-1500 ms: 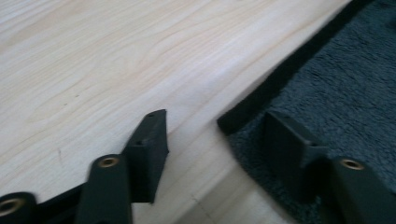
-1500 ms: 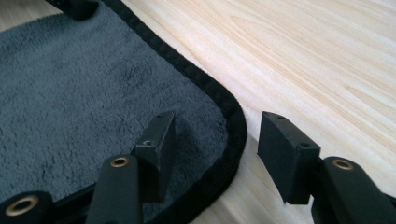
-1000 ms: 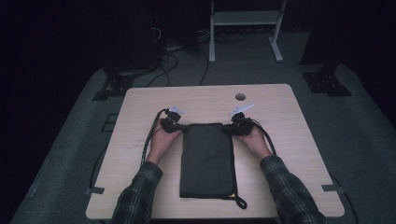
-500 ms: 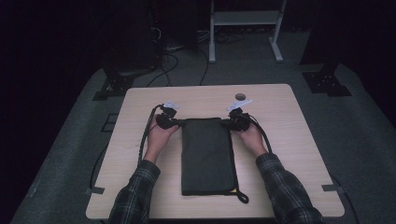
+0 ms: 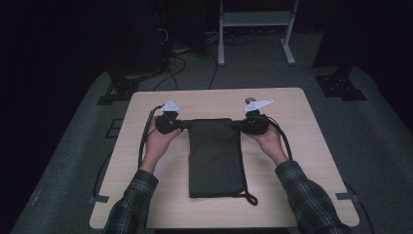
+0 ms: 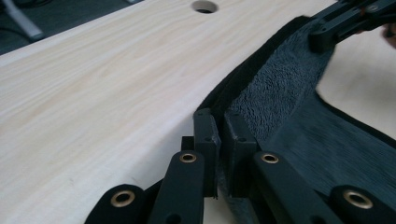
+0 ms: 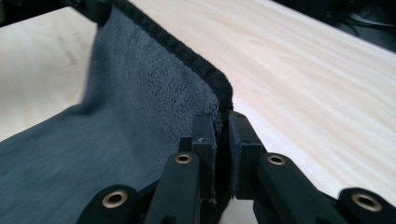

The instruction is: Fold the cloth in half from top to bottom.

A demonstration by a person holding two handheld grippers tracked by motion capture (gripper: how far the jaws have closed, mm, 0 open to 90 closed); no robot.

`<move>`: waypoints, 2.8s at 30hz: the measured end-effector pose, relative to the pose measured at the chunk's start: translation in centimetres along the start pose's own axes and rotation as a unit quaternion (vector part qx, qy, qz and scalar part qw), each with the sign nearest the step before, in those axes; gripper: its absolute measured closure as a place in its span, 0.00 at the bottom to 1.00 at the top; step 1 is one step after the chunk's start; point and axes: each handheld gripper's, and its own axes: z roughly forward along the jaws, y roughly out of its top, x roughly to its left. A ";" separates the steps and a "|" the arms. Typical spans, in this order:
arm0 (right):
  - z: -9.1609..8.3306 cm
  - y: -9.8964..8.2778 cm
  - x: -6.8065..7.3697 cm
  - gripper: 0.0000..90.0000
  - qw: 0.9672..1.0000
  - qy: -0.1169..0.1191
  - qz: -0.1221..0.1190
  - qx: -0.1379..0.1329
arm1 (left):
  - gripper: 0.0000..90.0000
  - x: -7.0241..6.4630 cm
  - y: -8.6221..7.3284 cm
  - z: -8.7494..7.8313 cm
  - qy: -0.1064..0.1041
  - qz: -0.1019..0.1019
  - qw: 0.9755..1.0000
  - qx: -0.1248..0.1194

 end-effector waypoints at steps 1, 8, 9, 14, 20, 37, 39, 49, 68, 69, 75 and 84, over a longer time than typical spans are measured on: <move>-0.3 -0.3 0.3 0.91 1.000 0.005 -0.002 0.000 | 0.95 -0.2 -0.2 -0.2 -0.004 0.005 1.000 0.001; -1.5 -1.8 2.0 0.91 0.999 0.031 -0.007 -0.004 | 0.95 -2.0 -1.7 -1.4 -0.026 0.003 1.000 0.003; -1.6 -2.1 2.3 0.91 0.999 0.035 -0.008 -0.004 | 0.95 -2.2 -2.0 -1.5 -0.030 -0.003 1.000 0.003; -1.9 -2.9 3.2 0.91 0.999 0.044 -0.013 0.002 | 0.95 -3.3 -3.2 -2.1 -0.039 -0.018 0.999 0.007; -2.7 -3.8 4.3 0.91 0.999 0.048 -0.012 0.010 | 0.95 -4.9 -4.3 -2.8 -0.052 -0.021 0.998 0.005; -5.0 -6.5 8.5 0.91 0.997 0.068 -0.032 0.019 | 0.95 -8.6 -7.1 -4.8 -0.070 -0.014 0.997 0.016; -5.2 -6.7 8.9 0.91 0.997 0.070 -0.036 0.022 | 0.95 -8.9 -7.4 -4.9 -0.074 -0.012 0.997 0.022; -5.9 -8.2 10.0 0.90 0.995 0.082 -0.035 0.039 | 0.95 -10.6 -8.8 -5.0 -0.093 -0.008 0.995 0.041; -6.5 -8.8 10.5 0.71 0.993 0.110 -0.020 0.037 | 0.81 -10.7 -9.4 -5.9 -0.100 -0.017 0.994 0.043; -6.9 -8.6 10.4 0.72 0.993 0.111 -0.016 0.022 | 0.81 -10.6 -9.3 -6.1 -0.101 -0.017 0.994 0.037; -6.9 -8.2 10.0 0.83 0.995 0.095 -0.015 0.018 | 0.85 -10.0 -8.6 -5.4 -0.091 -0.020 0.995 0.026; -4.2 -8.8 10.4 0.89 0.992 0.100 -0.031 0.070 | 0.87 -10.3 -9.6 -3.3 -0.095 -0.021 0.993 0.066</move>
